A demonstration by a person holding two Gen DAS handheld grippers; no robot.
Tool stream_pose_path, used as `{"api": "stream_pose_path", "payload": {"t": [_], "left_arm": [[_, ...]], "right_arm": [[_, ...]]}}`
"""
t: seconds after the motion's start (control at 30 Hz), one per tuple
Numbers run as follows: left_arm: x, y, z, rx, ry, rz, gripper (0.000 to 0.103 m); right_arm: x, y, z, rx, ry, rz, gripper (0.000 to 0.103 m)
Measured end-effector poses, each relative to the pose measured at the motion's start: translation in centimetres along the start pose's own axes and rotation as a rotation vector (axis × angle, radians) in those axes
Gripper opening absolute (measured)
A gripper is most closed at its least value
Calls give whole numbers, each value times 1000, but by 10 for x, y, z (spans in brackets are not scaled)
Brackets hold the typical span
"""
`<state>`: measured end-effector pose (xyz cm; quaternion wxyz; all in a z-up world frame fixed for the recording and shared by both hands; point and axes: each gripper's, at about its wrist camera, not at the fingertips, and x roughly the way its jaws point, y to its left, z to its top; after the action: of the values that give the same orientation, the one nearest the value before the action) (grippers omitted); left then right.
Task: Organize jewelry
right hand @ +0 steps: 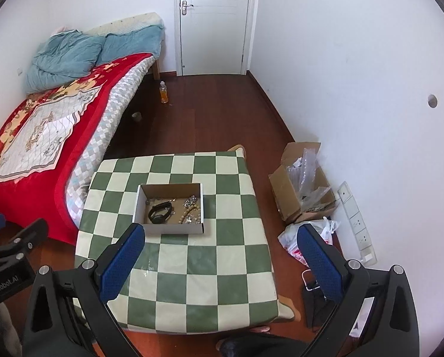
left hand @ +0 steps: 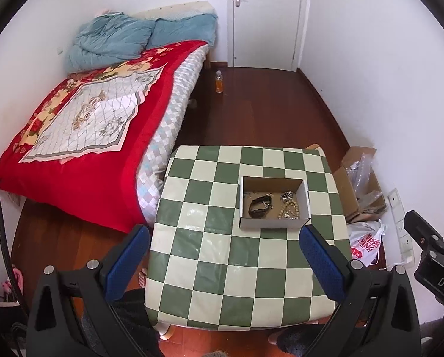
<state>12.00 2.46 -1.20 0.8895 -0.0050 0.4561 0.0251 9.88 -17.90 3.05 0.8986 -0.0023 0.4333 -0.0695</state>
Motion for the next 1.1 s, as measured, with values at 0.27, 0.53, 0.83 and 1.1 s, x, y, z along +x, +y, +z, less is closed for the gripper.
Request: {"api": "stream_pose_path", "payload": {"t": [0.27,0.53,0.83,1.1], "left_arm": [[16,-1,6,-16,8,31,103],[26,-5,6,-4,19,49,103],[27,-5,10,-6,3,53,103],[25,-5,11,0,-7,56,103]], "right_arm": [[24,-1,11,9,20,-8,103],[50,1,9,16,62,16,103],[50,2,10,29,48,9,103],[48,2,12,34,37,5,103]]}}
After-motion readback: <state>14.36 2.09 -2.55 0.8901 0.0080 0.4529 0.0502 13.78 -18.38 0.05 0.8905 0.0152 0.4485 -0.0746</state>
